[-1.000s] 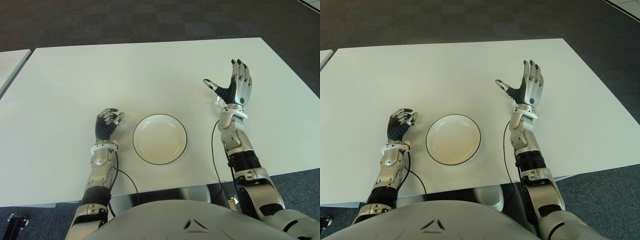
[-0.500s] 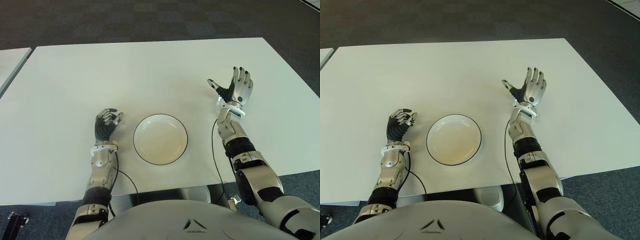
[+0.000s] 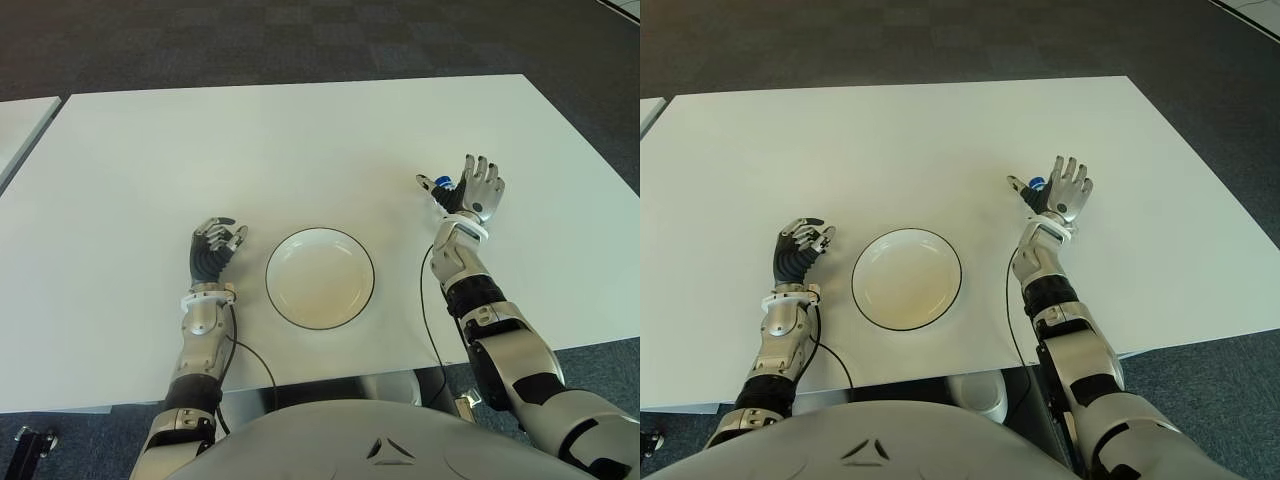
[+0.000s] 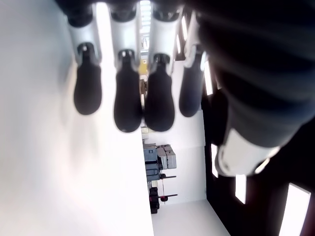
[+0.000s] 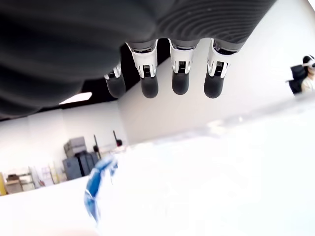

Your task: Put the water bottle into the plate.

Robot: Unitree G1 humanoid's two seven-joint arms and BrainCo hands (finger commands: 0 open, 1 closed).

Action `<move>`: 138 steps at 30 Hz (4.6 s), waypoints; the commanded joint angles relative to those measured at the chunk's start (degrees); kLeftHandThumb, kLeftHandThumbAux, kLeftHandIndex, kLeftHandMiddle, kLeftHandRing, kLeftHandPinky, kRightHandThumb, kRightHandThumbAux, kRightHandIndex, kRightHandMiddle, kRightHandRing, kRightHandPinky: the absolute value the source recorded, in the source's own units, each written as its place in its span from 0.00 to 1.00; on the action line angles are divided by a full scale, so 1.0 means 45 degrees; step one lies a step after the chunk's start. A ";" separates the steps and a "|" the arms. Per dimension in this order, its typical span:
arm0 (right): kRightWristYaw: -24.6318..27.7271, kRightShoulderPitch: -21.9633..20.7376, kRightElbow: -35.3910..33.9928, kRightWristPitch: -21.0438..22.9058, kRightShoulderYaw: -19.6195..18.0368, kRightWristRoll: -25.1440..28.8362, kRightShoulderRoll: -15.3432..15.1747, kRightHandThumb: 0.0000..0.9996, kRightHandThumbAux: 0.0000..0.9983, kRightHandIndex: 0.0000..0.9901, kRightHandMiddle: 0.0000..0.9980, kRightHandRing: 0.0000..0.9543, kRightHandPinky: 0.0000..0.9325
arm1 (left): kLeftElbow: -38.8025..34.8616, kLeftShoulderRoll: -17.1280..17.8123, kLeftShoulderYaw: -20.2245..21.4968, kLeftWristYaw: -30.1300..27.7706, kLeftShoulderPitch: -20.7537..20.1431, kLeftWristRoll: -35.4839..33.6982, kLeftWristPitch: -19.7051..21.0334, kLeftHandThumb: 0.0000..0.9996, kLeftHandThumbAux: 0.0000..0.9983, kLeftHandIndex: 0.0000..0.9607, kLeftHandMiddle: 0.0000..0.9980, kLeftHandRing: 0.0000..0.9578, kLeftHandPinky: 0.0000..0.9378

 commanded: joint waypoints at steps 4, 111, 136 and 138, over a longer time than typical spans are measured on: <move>0.0938 -0.0385 0.2279 -0.0315 0.0592 0.0558 -0.0076 0.62 0.22 0.00 0.00 0.00 0.00 | 0.0192 0.0073 -0.0012 -0.0120 0.0106 0.0050 -0.0286 0.71 0.72 0.45 0.71 0.72 0.72; -0.6138 0.0149 0.7011 -0.8831 -0.2235 0.4728 0.0208 0.74 0.71 0.45 0.83 0.86 0.90 | 0.0352 -0.0071 0.0178 -0.0198 0.0073 -0.0416 -0.1361 0.71 0.72 0.45 0.72 0.73 0.73; -0.6812 0.0041 0.6809 -1.0611 -0.2870 0.5453 0.0467 0.74 0.71 0.45 0.86 0.89 0.90 | 0.0098 -0.0124 0.0206 0.0094 0.0103 -0.0287 -0.0774 0.71 0.72 0.46 0.71 0.71 0.71; -0.6912 0.0007 0.6730 -1.0674 -0.2859 0.5447 0.0508 0.74 0.71 0.45 0.86 0.89 0.90 | 0.0068 -0.0126 0.0204 0.0104 0.0116 -0.0274 -0.0739 0.71 0.72 0.46 0.71 0.71 0.70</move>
